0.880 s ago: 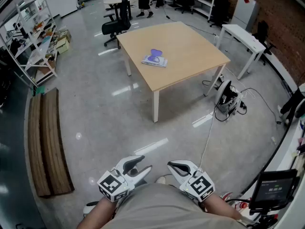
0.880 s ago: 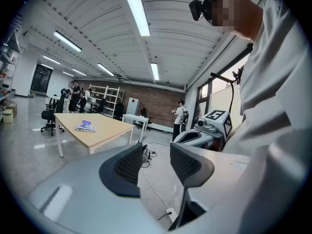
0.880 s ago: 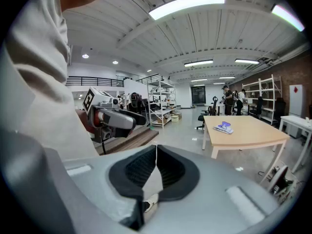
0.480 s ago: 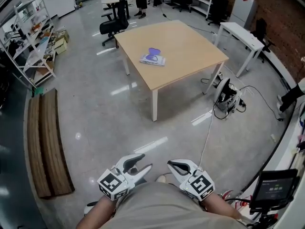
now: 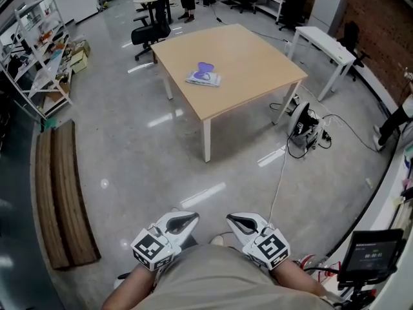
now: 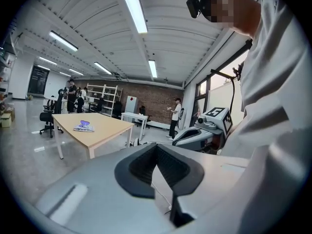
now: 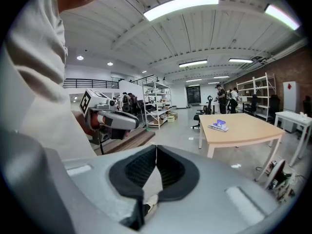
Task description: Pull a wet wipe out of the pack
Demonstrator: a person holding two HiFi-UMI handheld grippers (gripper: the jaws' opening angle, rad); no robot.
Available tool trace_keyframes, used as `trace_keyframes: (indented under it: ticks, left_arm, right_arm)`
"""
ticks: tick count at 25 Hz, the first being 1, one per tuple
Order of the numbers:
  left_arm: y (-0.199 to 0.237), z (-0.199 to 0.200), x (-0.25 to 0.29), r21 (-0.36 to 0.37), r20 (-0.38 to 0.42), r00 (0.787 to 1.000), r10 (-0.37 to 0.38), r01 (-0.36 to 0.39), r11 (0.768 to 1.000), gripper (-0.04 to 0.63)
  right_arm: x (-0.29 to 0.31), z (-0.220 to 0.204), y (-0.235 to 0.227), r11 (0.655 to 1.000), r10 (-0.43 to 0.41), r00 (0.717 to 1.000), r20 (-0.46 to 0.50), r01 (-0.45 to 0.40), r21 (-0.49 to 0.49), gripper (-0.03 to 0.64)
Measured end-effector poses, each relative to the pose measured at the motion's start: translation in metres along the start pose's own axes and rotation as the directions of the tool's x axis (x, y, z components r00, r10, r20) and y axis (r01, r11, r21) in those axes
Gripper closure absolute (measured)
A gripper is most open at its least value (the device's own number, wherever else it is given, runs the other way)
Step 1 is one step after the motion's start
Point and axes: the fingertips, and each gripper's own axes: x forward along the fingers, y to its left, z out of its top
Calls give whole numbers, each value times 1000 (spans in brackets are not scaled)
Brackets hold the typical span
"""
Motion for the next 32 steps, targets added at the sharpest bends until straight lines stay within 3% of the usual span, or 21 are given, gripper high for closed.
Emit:
trace_keyframes:
  ticks: [7, 16, 19, 26, 32]
  left_arm:
    - [2, 2, 22, 25, -5, 999, -34, 34, 999, 589]
    - [17, -1, 35, -14, -35, 999, -11, 11, 1000, 591]
    - [33, 2, 42, -27, -24, 1000, -7, 6, 1000, 591]
    - [73, 19, 53, -37, 1, 997, -80, 80, 996, 589]
    - [124, 30, 50, -15, 5, 993, -117, 117, 993, 591]
  right_arm:
    - [-6, -8, -16, 1000, -30, 1000, 7, 30, 7, 614]
    - [6, -13, -28, 1000, 20, 1000, -3, -20, 17, 614]
    - [17, -14, -42, 1000, 20, 1000, -3, -20, 19, 614]
    - [49, 12, -61, 1000, -23, 1000, -11, 23, 13, 614]
    - [88, 42, -78, 996, -94, 995, -45, 94, 0, 614]
